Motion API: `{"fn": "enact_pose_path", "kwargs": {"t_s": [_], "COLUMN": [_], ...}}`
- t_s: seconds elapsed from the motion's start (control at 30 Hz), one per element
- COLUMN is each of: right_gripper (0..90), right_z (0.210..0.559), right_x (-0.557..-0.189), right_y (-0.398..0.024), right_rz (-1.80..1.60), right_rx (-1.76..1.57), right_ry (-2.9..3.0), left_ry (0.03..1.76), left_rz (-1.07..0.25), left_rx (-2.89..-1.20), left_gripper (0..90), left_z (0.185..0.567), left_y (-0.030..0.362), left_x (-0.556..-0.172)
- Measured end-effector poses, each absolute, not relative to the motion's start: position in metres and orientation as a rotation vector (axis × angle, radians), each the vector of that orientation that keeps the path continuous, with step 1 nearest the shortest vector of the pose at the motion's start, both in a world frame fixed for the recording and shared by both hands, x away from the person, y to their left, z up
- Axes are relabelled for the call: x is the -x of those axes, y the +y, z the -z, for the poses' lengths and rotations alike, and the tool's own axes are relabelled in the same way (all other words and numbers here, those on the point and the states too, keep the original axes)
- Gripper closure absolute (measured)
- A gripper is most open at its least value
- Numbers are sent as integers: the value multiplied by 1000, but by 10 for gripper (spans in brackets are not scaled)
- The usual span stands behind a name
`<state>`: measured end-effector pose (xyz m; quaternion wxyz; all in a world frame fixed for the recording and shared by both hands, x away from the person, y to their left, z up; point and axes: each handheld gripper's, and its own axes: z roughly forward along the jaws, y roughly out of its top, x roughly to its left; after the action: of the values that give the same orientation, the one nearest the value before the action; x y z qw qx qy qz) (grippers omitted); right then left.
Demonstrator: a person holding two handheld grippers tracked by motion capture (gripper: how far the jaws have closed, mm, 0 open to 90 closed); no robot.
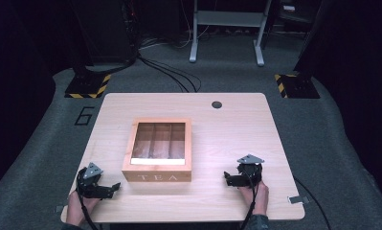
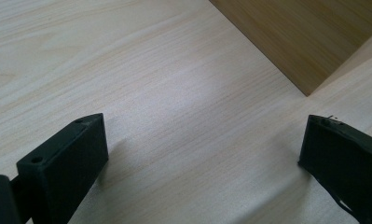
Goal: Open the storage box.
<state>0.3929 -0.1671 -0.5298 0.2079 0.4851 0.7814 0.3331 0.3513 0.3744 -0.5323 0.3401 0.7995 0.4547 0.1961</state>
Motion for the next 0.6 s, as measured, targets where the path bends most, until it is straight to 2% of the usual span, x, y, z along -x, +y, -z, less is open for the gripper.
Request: {"fn": "enact_pose_path", "kwargs": {"t_s": [0.6], "right_gripper": [43], "right_z": [530], "right_x": [-393], "right_y": [-167], "right_rz": [-929], "right_rx": [-1341], "right_ry": [2179], "left_ry": [1173], "left_rz": [-507], "left_rx": [-2088], "left_gripper": [8], "left_z": [532], "left_y": [375], "left_x": [-352]}}
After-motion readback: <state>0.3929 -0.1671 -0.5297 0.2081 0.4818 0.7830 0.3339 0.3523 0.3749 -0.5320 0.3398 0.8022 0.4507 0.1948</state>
